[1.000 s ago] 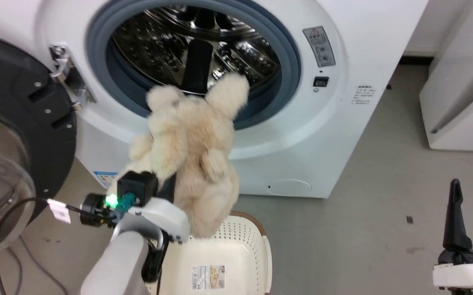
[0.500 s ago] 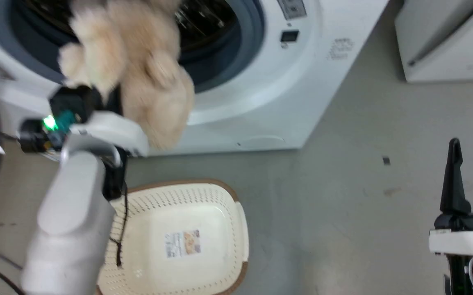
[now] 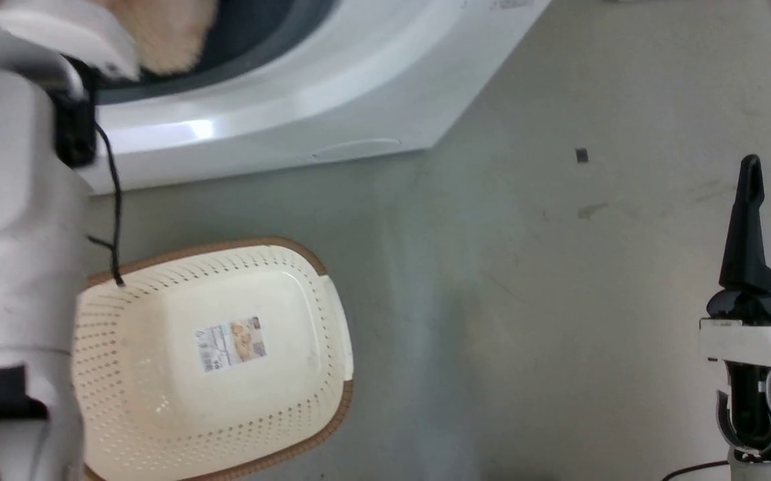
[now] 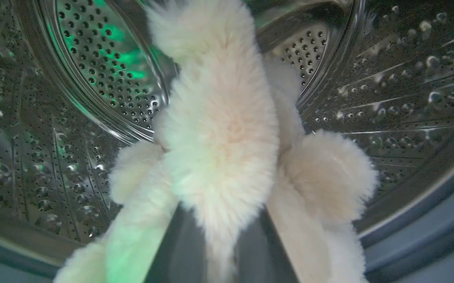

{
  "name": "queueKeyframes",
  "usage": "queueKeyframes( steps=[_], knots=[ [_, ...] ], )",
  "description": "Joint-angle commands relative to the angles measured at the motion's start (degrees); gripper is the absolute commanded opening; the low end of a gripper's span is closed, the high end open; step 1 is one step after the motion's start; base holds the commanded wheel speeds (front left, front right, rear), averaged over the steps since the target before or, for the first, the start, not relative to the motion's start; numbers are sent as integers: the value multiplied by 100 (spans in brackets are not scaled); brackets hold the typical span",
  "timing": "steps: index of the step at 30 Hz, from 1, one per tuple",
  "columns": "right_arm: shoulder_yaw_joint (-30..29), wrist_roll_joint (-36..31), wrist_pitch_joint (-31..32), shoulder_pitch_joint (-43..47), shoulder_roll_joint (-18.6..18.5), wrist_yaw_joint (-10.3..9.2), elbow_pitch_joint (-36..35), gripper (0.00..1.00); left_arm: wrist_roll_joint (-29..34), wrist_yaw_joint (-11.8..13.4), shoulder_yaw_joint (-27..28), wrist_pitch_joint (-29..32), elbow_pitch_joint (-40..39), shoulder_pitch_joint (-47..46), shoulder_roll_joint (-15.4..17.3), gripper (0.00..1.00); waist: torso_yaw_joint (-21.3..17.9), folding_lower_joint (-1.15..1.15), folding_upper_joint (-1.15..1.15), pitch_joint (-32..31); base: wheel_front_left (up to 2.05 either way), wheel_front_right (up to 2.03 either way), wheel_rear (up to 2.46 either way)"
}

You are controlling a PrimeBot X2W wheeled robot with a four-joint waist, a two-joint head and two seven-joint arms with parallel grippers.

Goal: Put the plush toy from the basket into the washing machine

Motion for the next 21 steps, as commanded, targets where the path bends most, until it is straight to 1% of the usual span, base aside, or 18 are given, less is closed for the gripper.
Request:
queueKeyframes(
  steps=[1, 8, 12, 16, 17, 18, 21],
  knots=[
    [15, 35, -25, -105, -3, -4, -28, 100, 21, -23, 47, -49, 5, -203, 91, 0, -266, -1, 0, 326, 0, 0, 0],
    [88, 194, -25, -276, -3, -4, -62, 100, 252, -121, 87, -49, 388, -1129, 465, 0, -531, -1, 0, 735, 0, 0, 0],
    [103, 225, -25, -312, -3, -4, -66, 100, 311, -131, 107, -49, 541, -1475, 558, 0, -582, -1, 0, 853, 0, 0, 0],
    [126, 242, -25, -337, -3, -4, -69, 100, 404, -130, 65, -49, 662, -1632, 618, 0, -605, -1, 0, 907, 0, 0, 0],
    [127, 242, -25, -342, -3, -4, -69, 100, 430, -96, 61, -49, 686, -1643, 631, 35, -601, -1, 0, 911, 0, 0, 0],
    [125, 241, -25, -347, -3, -4, -67, 100, 466, -62, 48, -49, 674, -1646, 638, 100, -594, -1, 0, 909, 0, 0, 0],
    [117, 218, -25, -349, -3, -4, -52, 100, 486, -7, 52, -49, 617, -1561, 595, 100, -545, -1, 0, 851, 0, 0, 0]
  ],
)
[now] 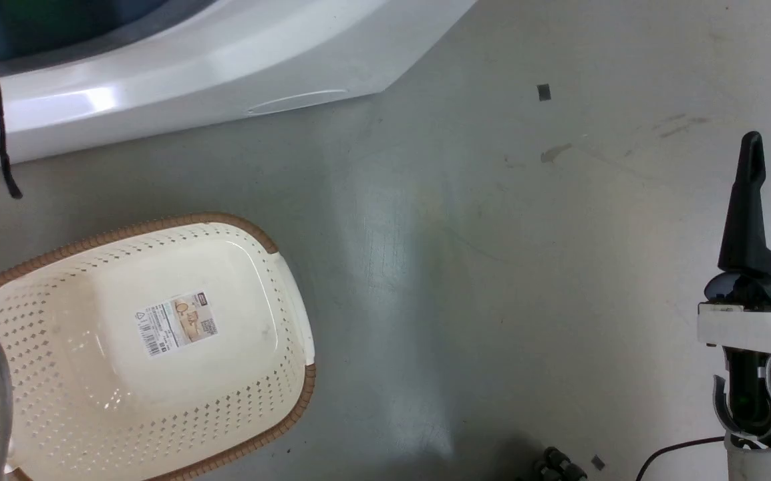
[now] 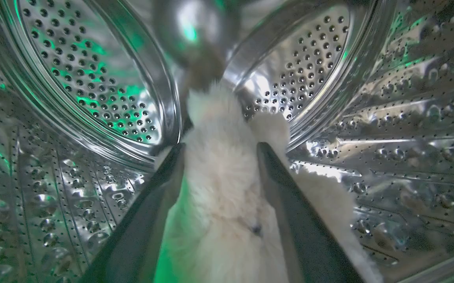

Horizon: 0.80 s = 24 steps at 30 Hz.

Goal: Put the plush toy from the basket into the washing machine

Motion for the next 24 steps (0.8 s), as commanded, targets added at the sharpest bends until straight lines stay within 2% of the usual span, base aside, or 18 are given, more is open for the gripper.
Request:
queueKeyframes(
  steps=[1, 6, 13, 24],
  knots=[
    [4, -14, -25, -100, -1, -4, -7, 100, 31, 41, 5, -33, -58, 18, -17, 100, 39, -1, 0, -54, 0, 0, 0],
    [-27, -65, -25, -48, -1, -4, 31, 100, -26, 172, 124, -33, -304, 524, -182, 100, 188, -1, 0, -338, 0, 0, 0],
    [-54, -252, -25, 244, -1, -4, 83, 100, 38, 364, 195, -33, -923, 1721, -463, 100, 440, -1, 0, -994, 0, 0, 0],
    [-233, -634, -25, 732, -1, -4, 85, 100, 215, 598, 224, -33, -2266, 3472, -1074, 100, 998, -1, 0, -1940, 0, 0, 0]
  ],
)
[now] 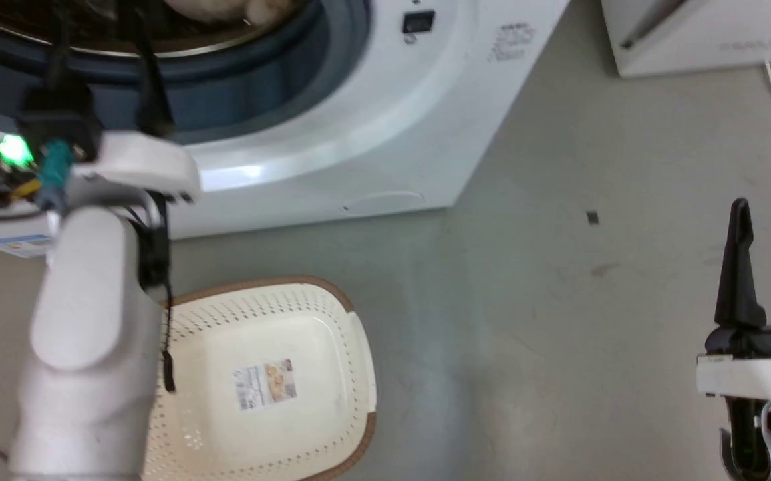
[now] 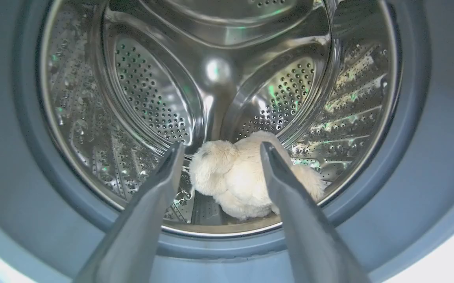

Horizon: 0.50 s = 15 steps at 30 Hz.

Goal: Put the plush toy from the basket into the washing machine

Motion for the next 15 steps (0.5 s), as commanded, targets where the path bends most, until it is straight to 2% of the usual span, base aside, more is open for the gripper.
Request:
queueKeyframes(
  steps=[1, 8, 15],
  knots=[
    [-21, -116, -25, 163, -1, -4, -6, 100, 47, 26, -23, -30, -188, 343, -107, 100, 323, 0, 0, -408, 0, 0, 0],
    [-28, -338, -25, 511, -1, -4, -20, 100, 114, 49, -59, -30, -674, 1292, -376, 100, 647, 0, 0, -1058, 0, 0, 0],
    [30, -460, -25, 783, -1, -4, -19, 100, 162, 8, -105, -30, -997, 2184, -507, 100, 827, 0, 0, -1519, 0, 0, 0]
  ],
)
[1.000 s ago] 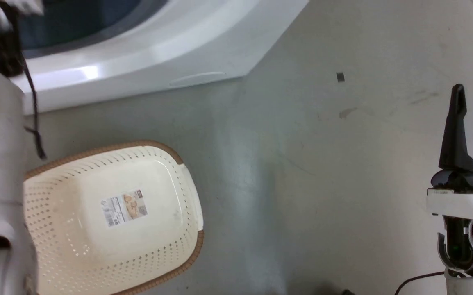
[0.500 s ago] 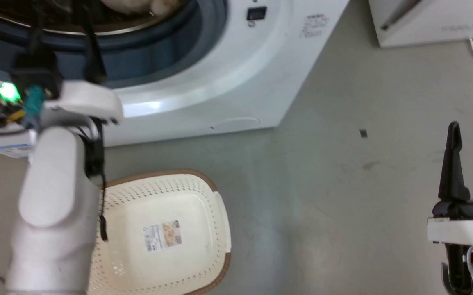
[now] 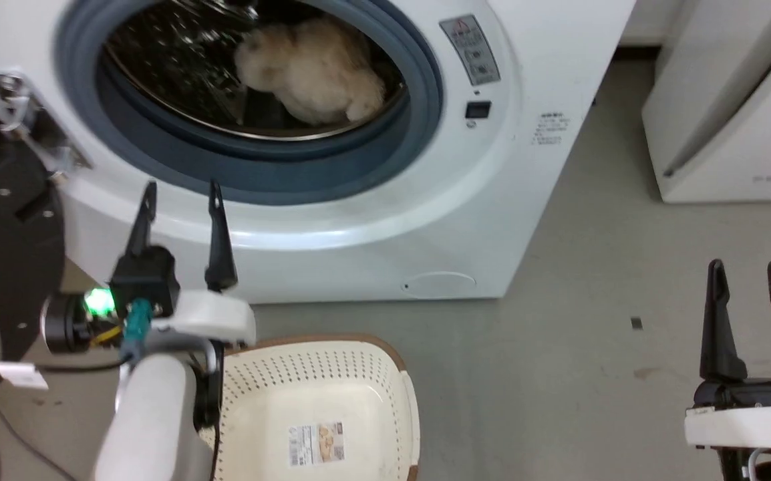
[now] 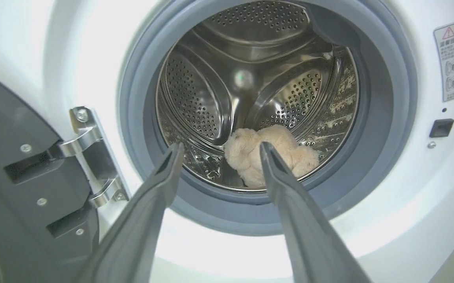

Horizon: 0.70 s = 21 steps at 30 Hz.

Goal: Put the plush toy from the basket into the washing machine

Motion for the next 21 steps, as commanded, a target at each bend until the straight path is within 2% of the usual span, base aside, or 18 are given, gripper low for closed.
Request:
queueKeyframes(
  steps=[1, 16, 17, 21],
  knots=[
    [19, -67, -25, 95, -3, -4, -6, 100, 30, -17, -17, -30, -77, 181, -27, 100, 133, 1, 0, -208, 0, 0, 0],
    [43, -227, -25, 776, -3, -4, 29, 100, 102, -223, -280, -30, -255, 1559, -128, 100, 338, 1, 0, -928, 0, 0, 0],
    [37, -233, 0, 725, 0, 0, 23, 0, 75, -209, -286, 0, -233, 1534, -112, 0, 326, 1, 0, -917, 0, 0, 0],
    [37, -233, 3, 730, 0, 0, 21, 0, 69, -206, -290, 6, -226, 1543, -115, 0, 330, 1, 0, -937, 0, 0, 0]
  ],
)
